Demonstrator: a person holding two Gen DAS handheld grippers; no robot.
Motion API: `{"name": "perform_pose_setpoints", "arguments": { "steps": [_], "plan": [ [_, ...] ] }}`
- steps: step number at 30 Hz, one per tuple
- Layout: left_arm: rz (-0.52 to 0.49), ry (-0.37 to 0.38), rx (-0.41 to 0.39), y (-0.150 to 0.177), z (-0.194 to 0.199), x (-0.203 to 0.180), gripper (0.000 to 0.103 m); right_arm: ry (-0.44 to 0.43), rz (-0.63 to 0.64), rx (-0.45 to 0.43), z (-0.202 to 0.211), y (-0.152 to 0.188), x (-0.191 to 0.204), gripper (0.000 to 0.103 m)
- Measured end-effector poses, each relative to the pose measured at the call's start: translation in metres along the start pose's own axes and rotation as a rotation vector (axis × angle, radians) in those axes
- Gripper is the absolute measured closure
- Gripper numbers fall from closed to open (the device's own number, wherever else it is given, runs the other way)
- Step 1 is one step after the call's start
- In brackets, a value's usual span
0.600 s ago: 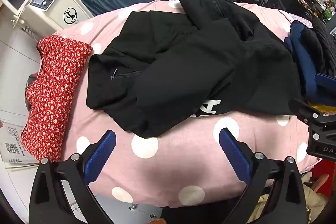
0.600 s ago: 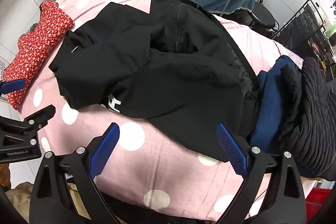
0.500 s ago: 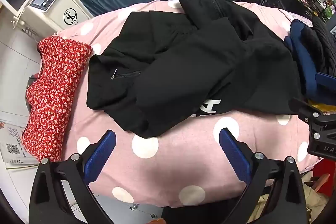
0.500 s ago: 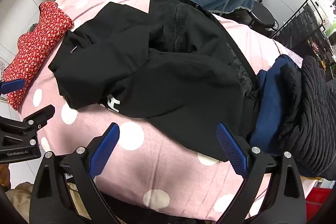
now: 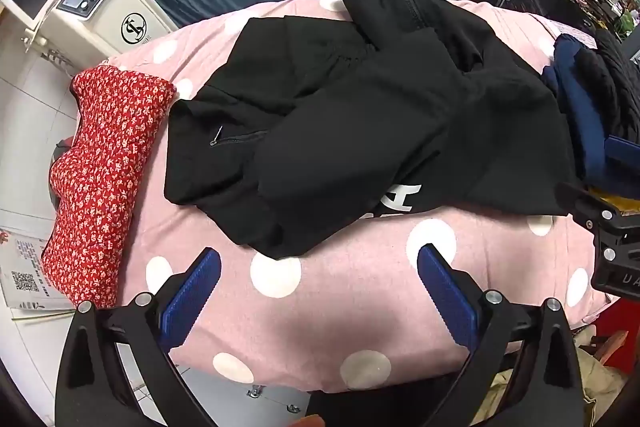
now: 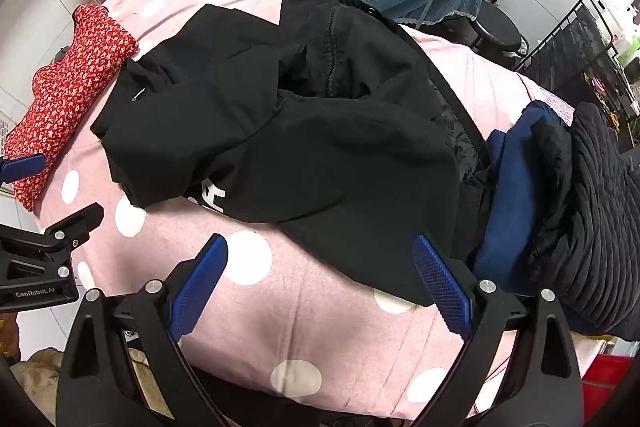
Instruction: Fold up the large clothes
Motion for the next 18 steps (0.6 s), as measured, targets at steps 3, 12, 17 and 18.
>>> {"name": "perform_pose_setpoints", "arguments": {
  "steps": [3,12,17,18],
  "plan": [
    [-0.002,0.001,0.003,0.0004,-0.0003,0.0002,0.006,0.001,-0.002,0.001,0.0001,0.0000,0.0001,0.010],
    [-0.001,0.001,0.014,0.0028,-0.0030,-0.0008,0.006,0.004,0.002,0.002,0.0009,-0.0001,-0.0002,0.011],
    [-0.001,0.000,0.013,0.0029,-0.0031,-0.0008,0.006,0.006,0.003,0.004,0.0014,0.0008,-0.0003,0.010],
    [-0.001,0.000,0.014,0.0029,-0.0031,-0.0008,0.006,0.006,0.003,0.004,0.0011,0.0008,-0.0004,0.010]
  ]
}}
Point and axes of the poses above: each gripper's, at about its wrist camera, not at the fingertips, and z roughly against the way its jaws point, x to its left, y to its underside, the point moved 9 cm from there along -z, roughly the way its jaws point, and after that the axes turned 3 degrees about z, right-handed, at the moved point
